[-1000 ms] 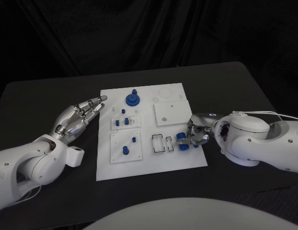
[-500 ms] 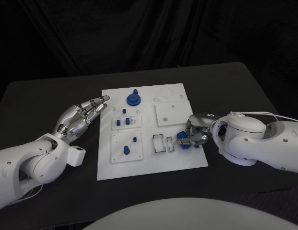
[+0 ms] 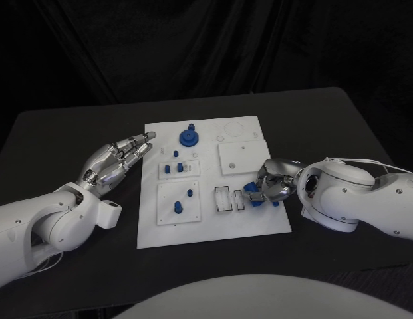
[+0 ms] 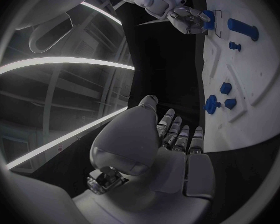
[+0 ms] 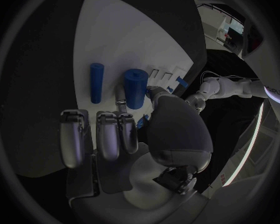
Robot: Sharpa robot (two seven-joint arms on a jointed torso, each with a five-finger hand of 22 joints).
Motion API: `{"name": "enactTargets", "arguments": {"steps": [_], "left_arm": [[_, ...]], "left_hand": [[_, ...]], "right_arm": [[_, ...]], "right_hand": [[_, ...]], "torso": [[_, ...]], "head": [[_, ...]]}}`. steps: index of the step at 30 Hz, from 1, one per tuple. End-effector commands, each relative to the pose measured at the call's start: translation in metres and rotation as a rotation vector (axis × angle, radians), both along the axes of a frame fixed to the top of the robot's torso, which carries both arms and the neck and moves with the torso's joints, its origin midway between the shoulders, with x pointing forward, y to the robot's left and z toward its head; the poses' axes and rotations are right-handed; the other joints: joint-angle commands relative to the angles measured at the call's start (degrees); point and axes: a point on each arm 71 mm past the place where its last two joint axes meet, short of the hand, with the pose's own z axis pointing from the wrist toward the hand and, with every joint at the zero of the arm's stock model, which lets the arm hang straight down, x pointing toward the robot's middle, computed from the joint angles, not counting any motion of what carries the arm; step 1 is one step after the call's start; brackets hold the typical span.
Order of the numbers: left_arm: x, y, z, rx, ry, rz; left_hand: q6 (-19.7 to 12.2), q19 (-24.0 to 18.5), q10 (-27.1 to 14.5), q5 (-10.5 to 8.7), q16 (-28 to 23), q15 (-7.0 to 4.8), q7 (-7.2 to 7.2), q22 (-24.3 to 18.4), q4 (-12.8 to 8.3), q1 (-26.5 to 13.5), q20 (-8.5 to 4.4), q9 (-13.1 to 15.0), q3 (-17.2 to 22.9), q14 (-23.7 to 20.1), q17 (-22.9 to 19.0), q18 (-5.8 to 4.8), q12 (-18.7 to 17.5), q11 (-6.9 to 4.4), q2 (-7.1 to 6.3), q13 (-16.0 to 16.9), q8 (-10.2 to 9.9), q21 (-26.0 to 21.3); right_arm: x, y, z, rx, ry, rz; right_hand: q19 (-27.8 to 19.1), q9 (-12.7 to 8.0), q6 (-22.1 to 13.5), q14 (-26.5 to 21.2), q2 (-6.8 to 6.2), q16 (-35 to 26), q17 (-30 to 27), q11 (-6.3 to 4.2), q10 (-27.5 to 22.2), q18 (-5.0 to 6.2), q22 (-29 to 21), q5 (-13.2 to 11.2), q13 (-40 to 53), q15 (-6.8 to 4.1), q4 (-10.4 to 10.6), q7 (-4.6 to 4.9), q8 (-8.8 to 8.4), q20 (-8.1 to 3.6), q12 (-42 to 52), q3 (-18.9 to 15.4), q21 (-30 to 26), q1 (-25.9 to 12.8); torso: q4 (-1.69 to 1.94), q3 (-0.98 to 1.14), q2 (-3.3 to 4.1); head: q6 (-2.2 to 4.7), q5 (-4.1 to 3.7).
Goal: Assemble the parts on the task board
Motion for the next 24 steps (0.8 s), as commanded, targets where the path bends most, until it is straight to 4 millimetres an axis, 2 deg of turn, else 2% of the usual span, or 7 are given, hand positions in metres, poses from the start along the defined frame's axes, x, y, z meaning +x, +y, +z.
{"name": "enactTargets", "arguments": {"steps": [1,4,8,12,18,24], "left_arm": [[-0.002,0.0,0.011,-0.089,-0.12,-0.015],[-0.001,0.0,0.01,-0.087,-0.118,-0.015],[-0.001,-0.001,0.01,-0.087,-0.114,-0.019],[-0.001,-0.001,0.009,-0.087,-0.111,-0.021],[0.0,-0.001,0.008,-0.085,-0.108,-0.022],[-0.001,-0.002,0.008,-0.083,-0.102,-0.025]], "left_hand": [[-0.3,0.0,0.0,0.35,0.3,0.28,0.13,-0.1,0.0,0.5,0.35,0.0,0.3,-0.1,0.1,0.89,-0.4,0.35,0.13,0.0,0.0,-0.2],[-0.4,0.0,0.0,0.37,0.4,0.35,0.16,-0.1,0.0,0.6,0.52,-0.1,0.4,-0.1,0.1,1.01,-0.4,0.4,0.21,0.0,-0.1,-0.2],[-0.4,0.0,0.0,0.38,0.4,0.38,0.18,-0.1,0.0,0.6,0.59,-0.1,0.5,-0.1,0.1,1.05,-0.4,0.42,0.24,0.0,-0.1,-0.2],[-0.4,0.0,0.0,0.39,0.4,0.41,0.19,-0.1,0.0,0.6,0.66,-0.1,0.5,0.0,0.1,1.09,-0.4,0.44,0.27,0.0,-0.1,-0.2],[-0.4,0.0,0.0,0.4,0.4,0.45,0.22,-0.1,-0.1,0.7,0.77,-0.1,0.5,0.0,0.1,1.15,-0.4,0.47,0.31,0.0,-0.1,-0.2],[-0.4,0.0,-0.1,0.41,0.4,0.51,0.26,-0.1,-0.1,0.7,0.9,-0.1,0.6,0.0,0.1,1.22,-0.4,0.51,0.31,0.0,-0.1,-0.2]], "right_arm": [[0.001,0.0,0.005,0.166,-0.034,-0.074],[0.001,-0.001,0.007,0.198,-0.048,-0.095],[0.0,-0.002,0.008,0.23,-0.045,-0.118],[-0.001,-0.001,0.008,0.265,-0.031,-0.139],[-0.004,0.003,0.007,0.299,0.005,-0.154],[-0.006,0.013,0.005,0.316,0.057,-0.141]], "right_hand": [[5.3,0.7,1.0,6.0,2.13,0.1,15.1,-0.44,6.1,-0.93,14.5,0.8,15.1,-0.28,-3.1,-0.93,0.48,-0.54,0.2,3.6,0.3,2.8],[5.4,1.0,1.0,6.0,1.9,0.1,15.1,-0.52,6.1,-1.0,14.6,1.9,15.1,-0.35,-3.5,-1.01,0.65,-0.59,0.2,4.0,0.5,3.2],[5.4,1.0,0.9,6.0,1.81,0.1,15.1,-0.54,6.1,-1.0,14.6,2.0,15.1,-0.35,-3.6,-1.01,0.68,-0.59,0.2,4.0,0.5,3.2],[5.4,1.1,0.8,6.0,1.71,0.1,15.1,-0.55,6.1,-1.0,14.6,2.0,15.1,-0.33,-3.6,-0.96,0.66,-0.6,0.2,4.0,0.5,3.2],[5.4,1.4,0.5,6.0,1.8,0.1,15.1,-0.48,6.1,-0.97,14.6,1.0,15.1,-0.26,-3.3,-0.84,0.81,-0.57,0.2,4.0,0.5,2.4],[5.3,1.7,0.2,6.0,1.99,0.1,15.1,-0.4,6.1,-0.94,14.5,-0.1,15.1,-0.19,-2.7,-0.73,0.83,-0.52,0.2,3.9,0.3,1.6]], "torso": [[-0.02,0.03,-0.01],[-0.07,0.05,0.02],[-0.11,0.05,0.01],[0.07,0.0,0.04],[-0.07,-0.02,-0.02],[0.06,-0.04,0.06]], "head": [[0.0,0.05],[0.0,0.19],[0.0,0.24],[0.0,0.36],[0.0,0.86],[0.0,0.94]]}}
